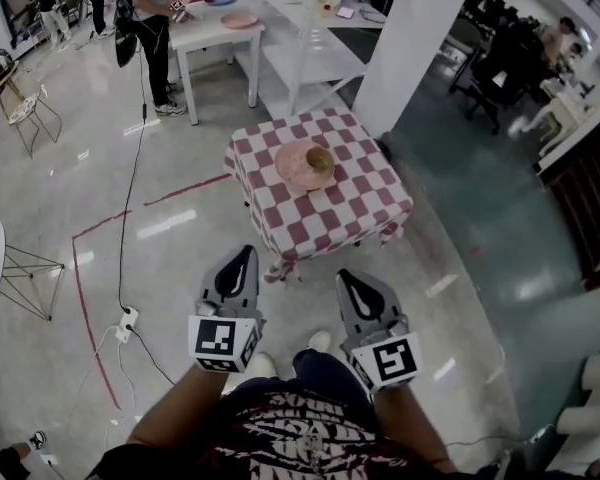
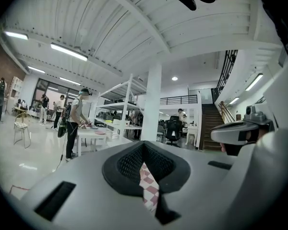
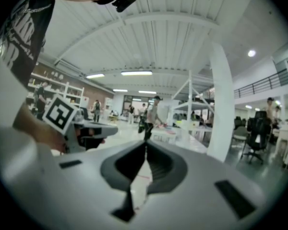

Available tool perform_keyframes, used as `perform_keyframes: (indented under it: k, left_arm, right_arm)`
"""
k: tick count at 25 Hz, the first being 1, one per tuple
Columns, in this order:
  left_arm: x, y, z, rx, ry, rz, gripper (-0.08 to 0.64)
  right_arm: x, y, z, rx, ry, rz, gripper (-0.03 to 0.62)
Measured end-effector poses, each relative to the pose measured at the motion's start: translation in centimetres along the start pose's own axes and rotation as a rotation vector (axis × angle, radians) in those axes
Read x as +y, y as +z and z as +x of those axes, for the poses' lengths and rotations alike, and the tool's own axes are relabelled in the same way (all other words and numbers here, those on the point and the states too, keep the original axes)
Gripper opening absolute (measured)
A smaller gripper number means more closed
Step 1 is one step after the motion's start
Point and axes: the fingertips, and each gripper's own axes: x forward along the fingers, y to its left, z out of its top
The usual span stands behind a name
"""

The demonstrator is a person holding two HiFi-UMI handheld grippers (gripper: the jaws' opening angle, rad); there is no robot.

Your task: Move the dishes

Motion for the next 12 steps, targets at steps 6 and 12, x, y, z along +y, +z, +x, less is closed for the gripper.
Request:
perform_keyframes:
  k: [6, 12]
  left_arm:
    - [0.2, 0.1, 1.6, 0.001, 0.001, 0.033, 0.025]
    - [0.1, 0.5, 3.7, 0.001, 0.021, 0.042, 0.025]
  right_arm:
    - [-1.5, 0.0, 1.1, -0.013, -0.003, 0.005, 0.035]
    - [-4.0, -0.1, 3.0, -0.017, 0.004, 0.027, 0.035]
